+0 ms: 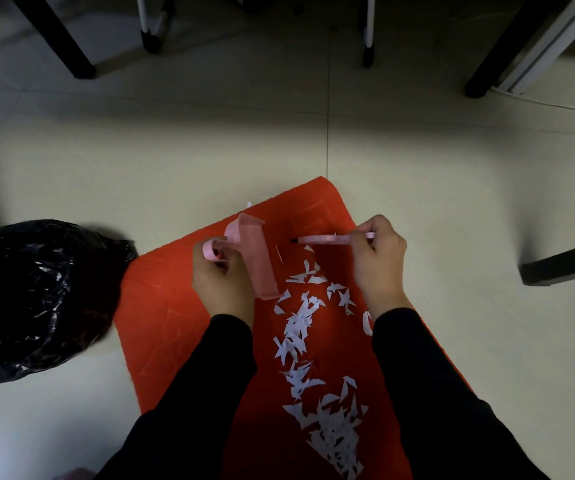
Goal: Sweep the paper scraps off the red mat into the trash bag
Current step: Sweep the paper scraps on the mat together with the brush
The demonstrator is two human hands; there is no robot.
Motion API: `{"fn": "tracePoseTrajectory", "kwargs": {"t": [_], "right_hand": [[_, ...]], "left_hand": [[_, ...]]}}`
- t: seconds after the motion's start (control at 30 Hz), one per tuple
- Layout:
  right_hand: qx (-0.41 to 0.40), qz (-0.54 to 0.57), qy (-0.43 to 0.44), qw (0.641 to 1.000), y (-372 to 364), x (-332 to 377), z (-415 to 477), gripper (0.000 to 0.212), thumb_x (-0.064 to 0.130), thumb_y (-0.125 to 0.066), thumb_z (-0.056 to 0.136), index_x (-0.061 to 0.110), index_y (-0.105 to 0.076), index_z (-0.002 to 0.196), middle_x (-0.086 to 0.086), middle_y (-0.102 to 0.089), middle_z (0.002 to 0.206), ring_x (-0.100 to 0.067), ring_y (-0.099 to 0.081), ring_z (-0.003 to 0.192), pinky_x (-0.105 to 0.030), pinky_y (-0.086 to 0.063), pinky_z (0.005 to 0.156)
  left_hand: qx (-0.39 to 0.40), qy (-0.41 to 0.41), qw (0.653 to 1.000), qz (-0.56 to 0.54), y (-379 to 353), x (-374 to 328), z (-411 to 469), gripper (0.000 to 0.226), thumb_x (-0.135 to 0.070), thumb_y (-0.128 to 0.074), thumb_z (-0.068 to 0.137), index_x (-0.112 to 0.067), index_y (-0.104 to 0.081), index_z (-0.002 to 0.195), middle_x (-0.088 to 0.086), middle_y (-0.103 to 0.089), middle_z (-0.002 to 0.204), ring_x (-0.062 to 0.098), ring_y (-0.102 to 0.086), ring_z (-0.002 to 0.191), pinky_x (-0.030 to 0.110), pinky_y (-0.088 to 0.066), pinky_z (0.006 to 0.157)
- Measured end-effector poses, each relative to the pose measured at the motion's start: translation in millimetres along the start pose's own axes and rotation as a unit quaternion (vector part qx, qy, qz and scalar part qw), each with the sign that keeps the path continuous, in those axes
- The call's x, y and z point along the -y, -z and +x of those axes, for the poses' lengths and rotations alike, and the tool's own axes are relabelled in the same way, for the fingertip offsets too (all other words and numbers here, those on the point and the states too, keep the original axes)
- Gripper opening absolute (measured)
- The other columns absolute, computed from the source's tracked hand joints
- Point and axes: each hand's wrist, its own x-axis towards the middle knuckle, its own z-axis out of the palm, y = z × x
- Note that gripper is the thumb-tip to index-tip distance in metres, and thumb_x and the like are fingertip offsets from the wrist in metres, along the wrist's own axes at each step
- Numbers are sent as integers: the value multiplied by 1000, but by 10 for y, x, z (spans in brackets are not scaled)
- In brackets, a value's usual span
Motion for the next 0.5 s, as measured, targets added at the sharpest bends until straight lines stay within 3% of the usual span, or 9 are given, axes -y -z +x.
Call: {"fn": "tracePoseTrajectory", "kwargs": {"t": [0.27, 0.4, 0.5], "right_hand": [[7, 14, -24, 1000, -108, -22, 297, 13, 8, -44, 94, 9, -50, 83, 3, -50, 66, -6, -42, 51, -7, -32, 40], [44, -14, -48, 998, -184, -142, 345, 12, 10, -43, 95, 10, -49, 86, -4, -54, 77, -10, -42, 55, -10, -32, 44], [63, -23, -64, 996, -202, -206, 264, 12, 10, -44, 94, 10, -52, 85, -14, -60, 86, -16, -47, 63, -21, -34, 51]], "left_hand": [[-4, -6, 1000, 5, -29, -16, 98, 12, -5, -44, 93, -13, -53, 92, -10, -50, 70, 2, -46, 60, 2, -38, 49], [-7, -15, 1000, 13, -42, -27, 133, 12, -5, -45, 93, -14, -51, 89, -10, -50, 70, 1, -46, 60, 2, -38, 51], [-6, -11, 1000, 11, -57, -28, 135, 12, -4, -45, 92, -14, -51, 90, -11, -50, 71, 1, -47, 61, 2, -38, 51]]}}
